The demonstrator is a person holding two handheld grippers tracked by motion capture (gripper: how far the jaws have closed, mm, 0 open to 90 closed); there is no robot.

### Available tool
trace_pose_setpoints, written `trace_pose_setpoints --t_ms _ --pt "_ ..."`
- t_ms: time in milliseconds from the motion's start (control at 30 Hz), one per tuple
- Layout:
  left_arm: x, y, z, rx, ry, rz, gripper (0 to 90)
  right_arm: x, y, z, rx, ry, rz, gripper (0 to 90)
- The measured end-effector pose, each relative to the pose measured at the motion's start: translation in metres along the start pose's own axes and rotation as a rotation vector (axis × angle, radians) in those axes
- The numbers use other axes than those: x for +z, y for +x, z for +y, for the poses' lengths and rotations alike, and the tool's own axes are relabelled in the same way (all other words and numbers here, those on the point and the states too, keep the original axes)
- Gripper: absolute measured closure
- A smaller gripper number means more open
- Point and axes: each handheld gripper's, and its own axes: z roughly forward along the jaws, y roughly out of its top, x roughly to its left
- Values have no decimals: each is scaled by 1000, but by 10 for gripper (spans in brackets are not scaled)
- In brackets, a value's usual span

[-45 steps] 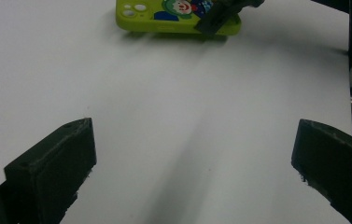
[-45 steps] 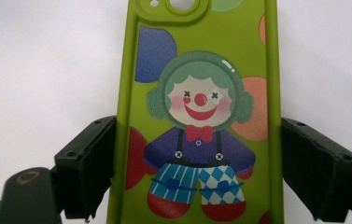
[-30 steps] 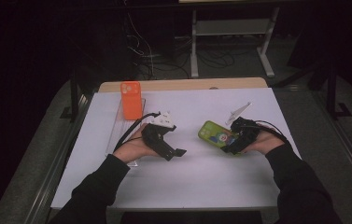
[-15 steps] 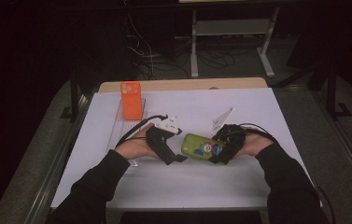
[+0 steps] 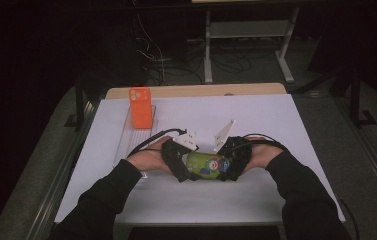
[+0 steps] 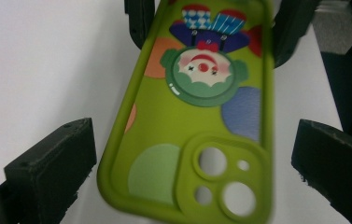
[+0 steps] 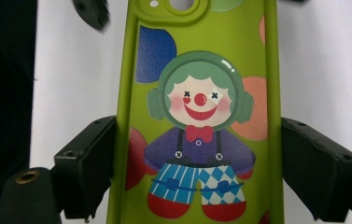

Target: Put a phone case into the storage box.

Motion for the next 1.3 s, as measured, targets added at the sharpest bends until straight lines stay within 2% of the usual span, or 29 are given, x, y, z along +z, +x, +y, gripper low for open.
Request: trace_pose_setpoints --t_ms 100,200,567,700,833,900,933,1067,1100,1133,1200,1300 --pt "2 -1 0 12 8 -8 2 -1 2 5 -16 3 5 152" --pt "2 -2 0 19 15 -14 57 -1 3 9 -31 4 6 152" --pt "1 -4 0 49 21 -32 125 -3 4 15 -50 2 24 152" --pt "0 -2 -1 25 31 -64 141 -3 4 15 -56 -6 28 149" --pt "0 -2 -1 32 32 -66 148 -2 6 15 -60 -9 14 144" --pt "0 -3 -1 35 44 -59 149 -1 6 15 -50 -10 24 113" --pt "1 -4 -2 35 42 -58 150 -1 6 14 -41 -11 14 87" --pt "0 -5 -5 8 48 -37 150 -4 3 9 1 -46 4 12" --pt "0 -6 -6 -11 45 -30 150 -6 2 6 16 -62 -12 8" --pt "0 -6 -7 -3 45 -17 150 -8 1 4 39 -76 -27 6" --pt "-1 -7 -9 -22 47 9 150 -10 0 -2 79 -99 -44 3" --pt "0 -7 -12 -62 60 43 150 -11 1 -10 144 -114 -77 3"
